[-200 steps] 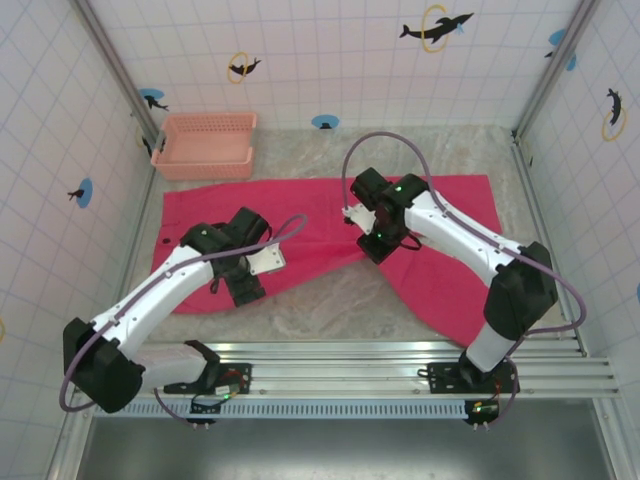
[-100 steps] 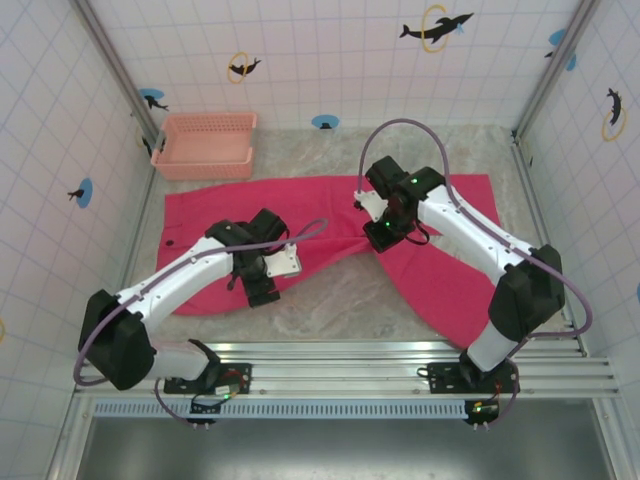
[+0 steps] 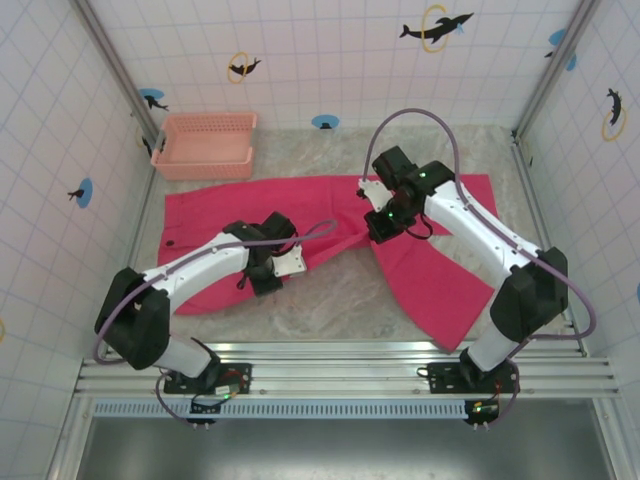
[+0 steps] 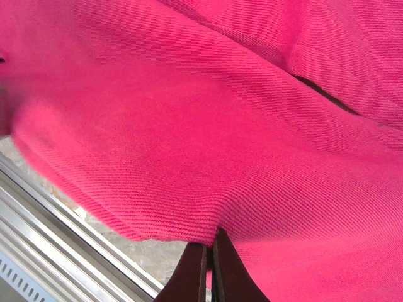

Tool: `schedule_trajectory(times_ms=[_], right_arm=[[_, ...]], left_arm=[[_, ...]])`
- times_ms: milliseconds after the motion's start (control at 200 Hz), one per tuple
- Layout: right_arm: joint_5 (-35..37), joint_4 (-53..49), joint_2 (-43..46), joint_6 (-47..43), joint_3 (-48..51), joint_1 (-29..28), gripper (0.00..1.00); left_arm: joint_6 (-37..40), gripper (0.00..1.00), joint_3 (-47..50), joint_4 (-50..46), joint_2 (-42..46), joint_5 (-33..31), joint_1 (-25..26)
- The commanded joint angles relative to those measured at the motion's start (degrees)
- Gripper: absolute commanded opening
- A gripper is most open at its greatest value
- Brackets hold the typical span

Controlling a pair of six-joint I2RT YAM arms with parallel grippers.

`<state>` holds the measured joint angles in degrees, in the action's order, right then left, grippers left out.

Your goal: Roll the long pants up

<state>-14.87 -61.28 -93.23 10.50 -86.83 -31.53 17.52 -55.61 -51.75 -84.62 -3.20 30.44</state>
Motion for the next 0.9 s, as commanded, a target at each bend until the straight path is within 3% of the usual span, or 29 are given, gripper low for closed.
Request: schedule_trajectory(times_ms=[0, 175, 255, 485, 661, 891], right_arm=[[-0.3, -0.8, 3.2, -0.5, -0.1, 1.3, 0.0], [3.0, -4.0, 4.3, -3.0, 3.7, 2.8, 0.0], [4.0, -5.1, 5.2, -3.8, 5.7, 3.8, 0.0], [6.9, -6.9, 3.0, -4.5, 3.9, 6.5, 0.0], [9.9, -9.4, -6.8, -7.1, -3.9, 8.9, 0.0], [11.8, -10.5, -21.7, -8.4, -19.8, 12.4, 0.0]], left_arm=[[-3.4, 0.0, -1.4, -0.8, -1.5, -9.1, -0.1], [-6.1, 0.0, -7.8, -8.5, -1.8, -20.7, -1.3], [-6.7, 0.0, -11.8, -11.8, -1.4, -23.9, -4.8], [1.7, 0.0, -25.7, -12.4, -4.7, -27.2, -10.0], [9.8, 0.0, -32.9, -8.1, -13.8, -24.8, -14.1], [11.8, 0.0, -47.0, -7.1, -27.7, -24.1, -19.1]])
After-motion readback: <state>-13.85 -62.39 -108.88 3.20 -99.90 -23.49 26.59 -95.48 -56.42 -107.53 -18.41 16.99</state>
